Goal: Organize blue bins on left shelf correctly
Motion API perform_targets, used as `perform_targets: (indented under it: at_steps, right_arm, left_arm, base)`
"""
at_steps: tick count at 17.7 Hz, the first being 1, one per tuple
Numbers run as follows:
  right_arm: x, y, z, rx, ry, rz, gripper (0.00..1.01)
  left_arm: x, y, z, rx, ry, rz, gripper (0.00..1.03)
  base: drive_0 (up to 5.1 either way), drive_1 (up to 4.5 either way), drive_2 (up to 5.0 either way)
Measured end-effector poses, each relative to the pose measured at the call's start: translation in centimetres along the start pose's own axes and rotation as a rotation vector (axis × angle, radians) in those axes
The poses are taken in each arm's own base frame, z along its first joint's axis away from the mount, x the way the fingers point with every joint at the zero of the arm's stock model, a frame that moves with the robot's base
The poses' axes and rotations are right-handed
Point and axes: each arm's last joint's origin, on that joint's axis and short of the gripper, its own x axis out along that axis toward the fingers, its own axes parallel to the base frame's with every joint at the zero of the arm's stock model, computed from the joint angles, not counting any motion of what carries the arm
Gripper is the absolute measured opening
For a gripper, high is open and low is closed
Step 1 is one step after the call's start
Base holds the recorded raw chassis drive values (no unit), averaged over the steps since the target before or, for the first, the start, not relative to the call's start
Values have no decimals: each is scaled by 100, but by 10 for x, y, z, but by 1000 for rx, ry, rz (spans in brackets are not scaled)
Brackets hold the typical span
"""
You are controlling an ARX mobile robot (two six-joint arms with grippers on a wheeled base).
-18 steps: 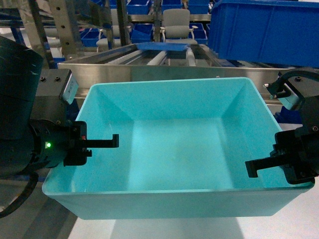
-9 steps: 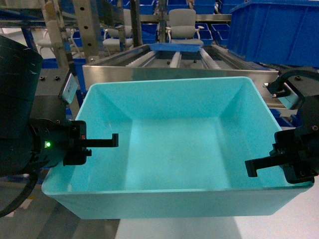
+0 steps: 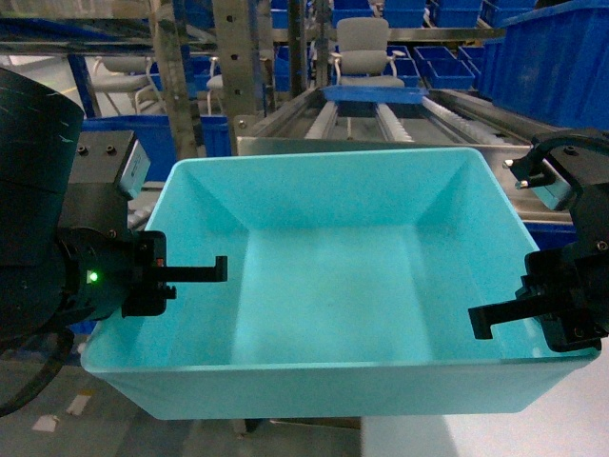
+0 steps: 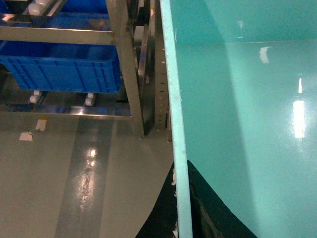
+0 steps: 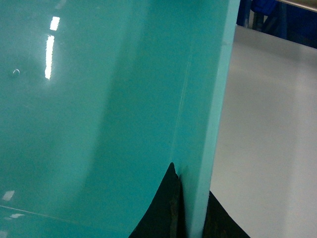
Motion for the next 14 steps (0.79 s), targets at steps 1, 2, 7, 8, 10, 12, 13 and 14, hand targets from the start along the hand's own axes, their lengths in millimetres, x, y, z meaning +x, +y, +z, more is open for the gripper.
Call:
perform_targets:
  at_steps: [1, 2, 7, 8, 10, 12, 13, 14]
  right_arm:
    - [0, 0, 0, 0, 0, 0, 2]
    - [0, 0, 0, 0, 0, 0, 2]
    - [0, 0, 0, -2, -2, 0, 2]
    - [0, 0, 0, -2, 1, 1, 2]
    - [0, 0, 0, -2, -1, 1, 2]
    - [0, 0, -1, -2, 11, 1, 2]
    - [0, 0, -3, 0, 19, 1, 2]
    - [0, 0, -3, 0, 20, 2, 2]
  left_arm:
    - [0, 0, 0, 0, 1, -1, 2]
    - [0, 0, 0, 0, 1, 0, 2]
    - [0, 0, 0, 0, 0, 0, 2]
    - [0, 0, 0, 0, 2, -1, 2]
    - [0, 0, 0, 0, 1, -1, 2]
    - [0, 0, 0, 0, 0, -2, 2]
    - [0, 0, -1, 2, 7, 1, 2]
    - [0, 0, -1, 3, 9, -1, 2]
  base:
    - [-480, 370, 88]
    - [-471, 377, 98]
    - [-461, 387, 98]
    - [-473, 381, 63]
    - [-479, 378, 56]
    - [-467, 388, 68]
    - [-446, 410, 89]
    - [-386, 467, 152]
